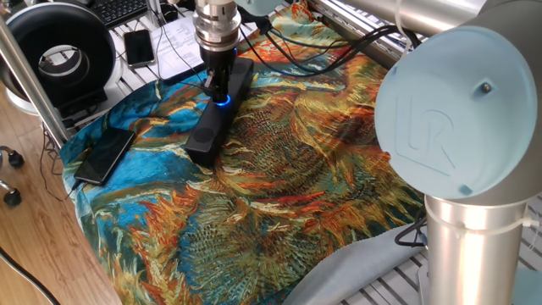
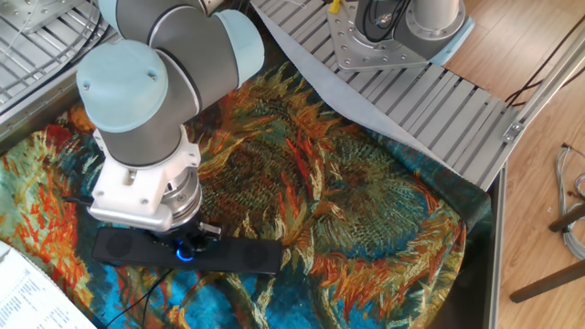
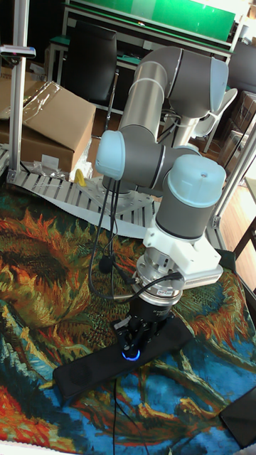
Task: Turn the knob to increase the volume of the speaker
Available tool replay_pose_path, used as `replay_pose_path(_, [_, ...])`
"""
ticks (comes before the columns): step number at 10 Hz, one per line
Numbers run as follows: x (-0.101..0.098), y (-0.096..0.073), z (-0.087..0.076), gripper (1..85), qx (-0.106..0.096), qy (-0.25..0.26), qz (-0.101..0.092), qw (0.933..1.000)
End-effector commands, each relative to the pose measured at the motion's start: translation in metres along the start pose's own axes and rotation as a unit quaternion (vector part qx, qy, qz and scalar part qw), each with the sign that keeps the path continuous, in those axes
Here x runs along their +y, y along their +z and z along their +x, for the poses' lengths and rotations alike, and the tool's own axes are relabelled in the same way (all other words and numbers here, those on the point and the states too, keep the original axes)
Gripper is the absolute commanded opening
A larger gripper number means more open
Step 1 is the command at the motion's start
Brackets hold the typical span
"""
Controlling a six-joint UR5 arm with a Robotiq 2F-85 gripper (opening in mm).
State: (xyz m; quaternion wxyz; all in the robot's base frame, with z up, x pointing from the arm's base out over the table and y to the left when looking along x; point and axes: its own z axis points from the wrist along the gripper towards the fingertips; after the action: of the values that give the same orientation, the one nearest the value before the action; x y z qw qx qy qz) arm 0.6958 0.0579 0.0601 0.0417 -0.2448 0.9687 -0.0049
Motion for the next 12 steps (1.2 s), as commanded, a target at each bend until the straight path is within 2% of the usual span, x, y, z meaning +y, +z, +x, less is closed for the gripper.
replay_pose_path(1, [0.0009, -0.0012, -0.0036, 30.0, -0.007, 0.020, -0.003, 0.9998])
replay_pose_path(12, [-0.0003, -0.0007, -0.0088, 27.3, -0.018, 0.060, -0.003, 0.9980])
